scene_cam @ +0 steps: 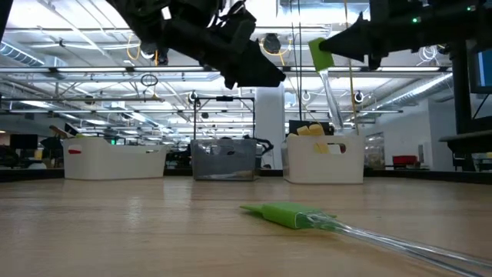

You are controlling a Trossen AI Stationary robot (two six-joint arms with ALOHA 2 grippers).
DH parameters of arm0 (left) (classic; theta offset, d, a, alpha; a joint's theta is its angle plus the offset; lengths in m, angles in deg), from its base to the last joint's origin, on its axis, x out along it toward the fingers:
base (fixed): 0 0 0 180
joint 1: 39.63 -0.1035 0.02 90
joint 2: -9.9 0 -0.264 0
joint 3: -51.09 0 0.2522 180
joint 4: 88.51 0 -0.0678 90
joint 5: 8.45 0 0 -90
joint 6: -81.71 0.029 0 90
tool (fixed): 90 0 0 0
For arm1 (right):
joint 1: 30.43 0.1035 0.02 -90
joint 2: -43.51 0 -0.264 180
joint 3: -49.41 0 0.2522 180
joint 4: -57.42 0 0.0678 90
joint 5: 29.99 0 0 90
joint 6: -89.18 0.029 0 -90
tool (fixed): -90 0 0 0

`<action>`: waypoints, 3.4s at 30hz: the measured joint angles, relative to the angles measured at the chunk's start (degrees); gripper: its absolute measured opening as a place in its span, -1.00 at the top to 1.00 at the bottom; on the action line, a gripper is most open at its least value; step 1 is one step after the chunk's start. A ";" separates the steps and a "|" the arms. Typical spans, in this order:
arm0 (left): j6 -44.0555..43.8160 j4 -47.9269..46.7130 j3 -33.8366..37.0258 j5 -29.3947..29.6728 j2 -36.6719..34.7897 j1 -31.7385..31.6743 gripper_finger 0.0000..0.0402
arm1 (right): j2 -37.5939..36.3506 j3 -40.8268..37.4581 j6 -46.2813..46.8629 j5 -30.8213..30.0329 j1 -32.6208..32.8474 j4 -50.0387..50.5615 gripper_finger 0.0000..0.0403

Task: Pick & Place Kitchen Items
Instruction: Put the top green spatula into the black bin

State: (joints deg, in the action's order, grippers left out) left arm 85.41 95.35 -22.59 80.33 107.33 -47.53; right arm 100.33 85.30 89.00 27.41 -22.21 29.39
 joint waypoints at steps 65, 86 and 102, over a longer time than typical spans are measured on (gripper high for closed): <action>-4.28 8.38 4.76 4.16 -0.02 1.06 0.96 | 22.88 5.60 -3.53 26.38 -14.62 -33.21 0.78; -19.20 2.01 4.65 -9.91 -0.09 -11.83 0.96 | 22.99 5.53 8.96 23.71 -14.49 -11.75 0.29; -22.63 -20.33 4.65 -14.17 -0.09 -24.81 0.96 | 22.99 5.52 8.08 23.69 -14.49 -11.46 0.30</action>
State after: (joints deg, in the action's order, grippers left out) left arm 62.78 75.01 -17.94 66.16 107.24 -72.33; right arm 123.32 90.83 97.08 51.10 -36.70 17.93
